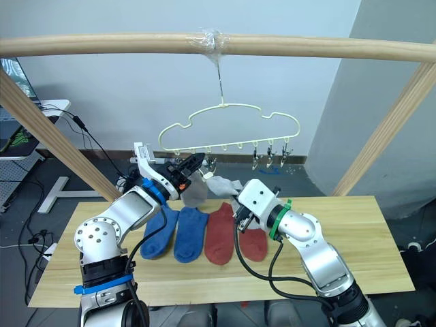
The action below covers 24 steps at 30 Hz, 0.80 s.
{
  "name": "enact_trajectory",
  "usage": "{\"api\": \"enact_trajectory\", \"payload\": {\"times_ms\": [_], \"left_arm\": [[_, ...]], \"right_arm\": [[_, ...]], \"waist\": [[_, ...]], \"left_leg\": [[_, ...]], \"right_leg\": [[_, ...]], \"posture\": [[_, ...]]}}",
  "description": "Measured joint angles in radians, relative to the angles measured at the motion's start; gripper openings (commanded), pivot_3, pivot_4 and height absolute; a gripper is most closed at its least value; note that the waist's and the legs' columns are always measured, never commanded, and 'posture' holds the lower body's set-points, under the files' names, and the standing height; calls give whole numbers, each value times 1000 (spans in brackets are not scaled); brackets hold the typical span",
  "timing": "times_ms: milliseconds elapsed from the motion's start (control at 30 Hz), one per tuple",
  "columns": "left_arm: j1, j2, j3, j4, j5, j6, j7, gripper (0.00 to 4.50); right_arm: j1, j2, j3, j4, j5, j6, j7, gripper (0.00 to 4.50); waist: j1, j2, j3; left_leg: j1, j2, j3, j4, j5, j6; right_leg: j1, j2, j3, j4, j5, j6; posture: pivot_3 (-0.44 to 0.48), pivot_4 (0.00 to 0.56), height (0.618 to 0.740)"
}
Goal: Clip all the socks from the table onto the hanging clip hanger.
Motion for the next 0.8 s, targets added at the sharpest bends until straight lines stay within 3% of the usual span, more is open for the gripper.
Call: {"api": "enact_trajectory", "payload": {"times_ms": [467,667,800], "left_arm": [[9,3,-15,-3,-24,-15,11,113],[9,-1,-10,0,-48,-35,34,113],[5,-10,10,28,-139,-36,95,113]], "right_arm": [[-25,28,32,12,-30,-22,-14,17],[-6,-44,34,10,-65,-68,-11,17],[19,-113,36,11,-128,-163,-14,17]], "waist": [[1,0,0],[2,0,1],[1,-2,1]], "left_leg": [[0,0,0,-1,0,-1],[-1,0,0,-1,0,0],[0,0,0,-1,0,0]], "right_leg": [[0,0,0,-1,0,0],[-1,0,0,-1,0,0],[-1,0,0,-1,0,0]], "posture": [[73,190,740],[65,191,740],[47,193,740]]}}
